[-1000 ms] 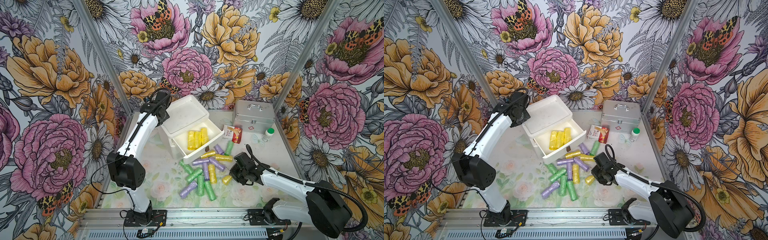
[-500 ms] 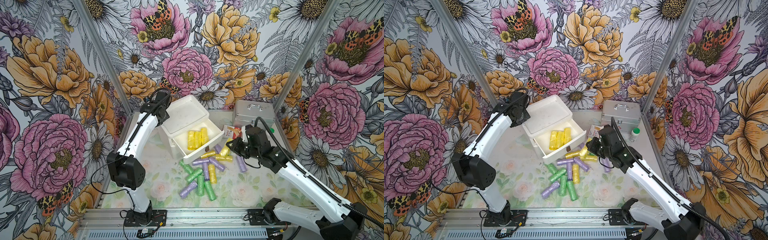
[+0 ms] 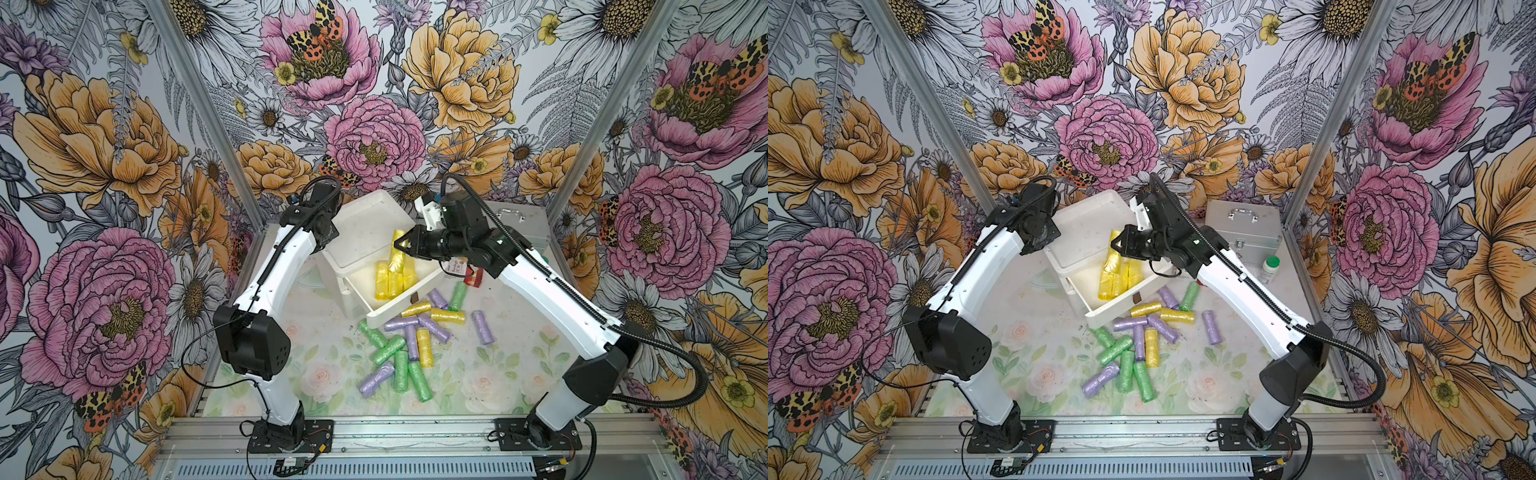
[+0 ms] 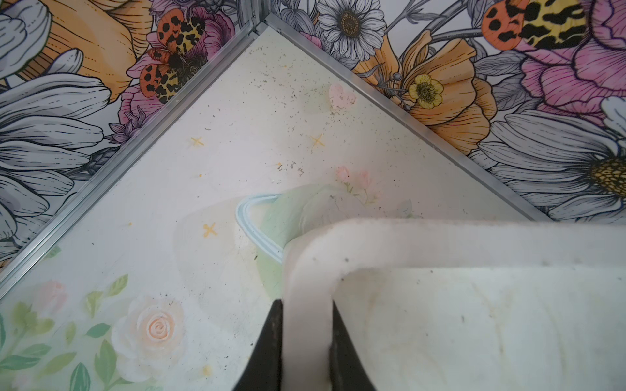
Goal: Sort the rolls of trash bags by color and place them into the drawer
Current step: Place the roll of trash bags in the drawer.
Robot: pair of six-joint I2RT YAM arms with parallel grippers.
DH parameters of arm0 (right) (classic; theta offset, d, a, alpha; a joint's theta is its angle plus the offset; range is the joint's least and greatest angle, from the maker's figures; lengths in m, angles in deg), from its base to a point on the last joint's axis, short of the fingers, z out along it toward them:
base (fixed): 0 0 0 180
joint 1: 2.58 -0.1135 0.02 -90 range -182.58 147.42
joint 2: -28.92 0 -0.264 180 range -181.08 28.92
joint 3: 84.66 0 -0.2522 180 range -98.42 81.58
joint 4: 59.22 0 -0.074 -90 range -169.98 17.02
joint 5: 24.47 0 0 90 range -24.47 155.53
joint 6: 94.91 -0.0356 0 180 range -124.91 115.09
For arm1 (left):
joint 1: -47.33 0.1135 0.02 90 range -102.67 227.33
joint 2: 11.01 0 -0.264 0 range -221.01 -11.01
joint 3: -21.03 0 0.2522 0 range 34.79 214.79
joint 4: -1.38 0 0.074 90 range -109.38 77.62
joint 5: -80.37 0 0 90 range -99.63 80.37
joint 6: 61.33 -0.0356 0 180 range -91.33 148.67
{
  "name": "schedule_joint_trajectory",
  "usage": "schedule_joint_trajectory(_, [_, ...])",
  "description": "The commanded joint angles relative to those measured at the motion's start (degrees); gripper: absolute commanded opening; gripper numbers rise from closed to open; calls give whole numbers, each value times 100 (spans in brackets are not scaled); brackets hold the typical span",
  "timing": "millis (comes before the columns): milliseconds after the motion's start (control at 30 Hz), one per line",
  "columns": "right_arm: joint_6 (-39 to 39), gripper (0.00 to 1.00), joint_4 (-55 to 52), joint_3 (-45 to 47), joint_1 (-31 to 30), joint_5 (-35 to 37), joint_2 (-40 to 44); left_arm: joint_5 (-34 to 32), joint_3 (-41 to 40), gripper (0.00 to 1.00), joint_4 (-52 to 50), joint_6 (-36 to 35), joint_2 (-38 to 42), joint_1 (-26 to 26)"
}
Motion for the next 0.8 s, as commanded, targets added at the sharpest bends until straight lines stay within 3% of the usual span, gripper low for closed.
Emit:
schedule_joint_trajectory(0, [249, 8, -201, -288, -104, -99, -335, 1356, -393, 0, 108, 546, -496, 48])
schedule_joint_trajectory(300, [-159, 10, -195, -372, -331, 9, -812, 1532, -393, 0, 110, 550, -473, 48])
schedule_joint_trajectory(500, [-361, 17, -183, -373, -397, 116, -970, 1536, -411, 0, 110, 566, -445, 39])
schedule_joint_trajectory(567, [-461, 22, -186, -373, -406, 110, -1039, 1532, -427, 0, 108, 568, -439, 32])
schedule_joint_trajectory(700, [-579, 49, -188, -386, -406, 85, -1105, 1532, -463, 0, 108, 568, -432, 31])
schedule_joint_trajectory(767, [-563, 56, -193, -380, -406, 147, -1050, 1523, -481, 0, 110, 561, -426, 31])
